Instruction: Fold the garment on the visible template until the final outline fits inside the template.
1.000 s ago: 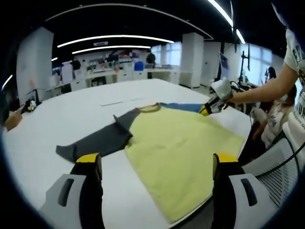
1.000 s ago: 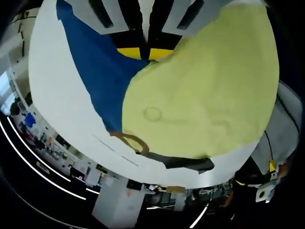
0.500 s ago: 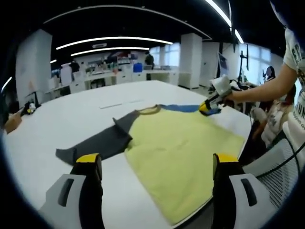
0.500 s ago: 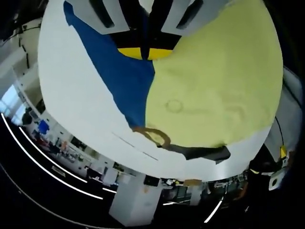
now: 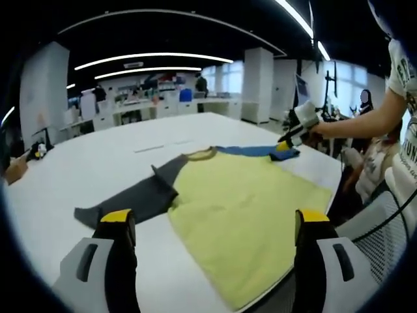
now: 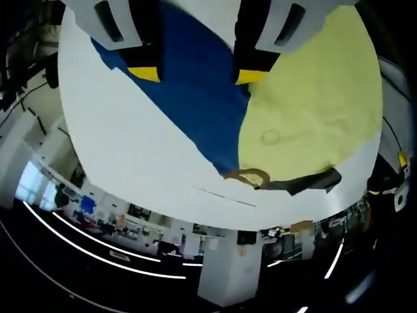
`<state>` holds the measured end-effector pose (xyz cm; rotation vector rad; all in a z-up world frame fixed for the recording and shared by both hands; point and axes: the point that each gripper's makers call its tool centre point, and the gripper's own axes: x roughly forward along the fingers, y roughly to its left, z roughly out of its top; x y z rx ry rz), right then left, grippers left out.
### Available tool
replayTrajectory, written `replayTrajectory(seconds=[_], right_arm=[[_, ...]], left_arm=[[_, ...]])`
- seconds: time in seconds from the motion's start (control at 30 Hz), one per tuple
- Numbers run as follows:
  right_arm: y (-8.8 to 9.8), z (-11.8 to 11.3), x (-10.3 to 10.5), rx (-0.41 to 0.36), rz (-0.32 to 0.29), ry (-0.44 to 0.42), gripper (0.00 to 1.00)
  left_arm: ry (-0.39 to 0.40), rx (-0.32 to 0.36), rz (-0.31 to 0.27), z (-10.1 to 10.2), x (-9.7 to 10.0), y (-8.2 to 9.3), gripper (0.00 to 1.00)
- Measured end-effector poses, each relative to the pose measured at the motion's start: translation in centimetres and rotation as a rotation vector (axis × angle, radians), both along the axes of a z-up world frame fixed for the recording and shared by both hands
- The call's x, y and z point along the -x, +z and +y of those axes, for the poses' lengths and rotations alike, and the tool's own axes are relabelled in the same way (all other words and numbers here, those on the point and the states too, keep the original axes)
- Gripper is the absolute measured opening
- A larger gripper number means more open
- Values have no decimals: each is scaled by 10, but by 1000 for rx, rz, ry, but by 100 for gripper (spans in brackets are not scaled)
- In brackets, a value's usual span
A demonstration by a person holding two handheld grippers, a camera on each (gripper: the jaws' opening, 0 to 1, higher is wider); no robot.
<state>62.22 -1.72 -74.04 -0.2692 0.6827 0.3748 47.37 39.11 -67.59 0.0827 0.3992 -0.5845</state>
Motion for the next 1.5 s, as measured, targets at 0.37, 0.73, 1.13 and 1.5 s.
replayTrajectory(seconds=[0.37, 0.73, 1.13, 1.5], right_arm=[[1, -61, 11, -80, 30, -206, 50], [-10, -96, 16, -111, 70, -340, 48], [-31, -120, 20, -147, 118, -438, 35], [-42, -131, 24, -139, 146, -491, 20]], left_arm=[[-23, -5, -2, -9, 0, 2, 99], [-22, -8, 2, -9, 1, 3, 99], [-27, -19, 1, -8, 2, 3, 99], [-23, -28, 1, -5, 3, 5, 99]])
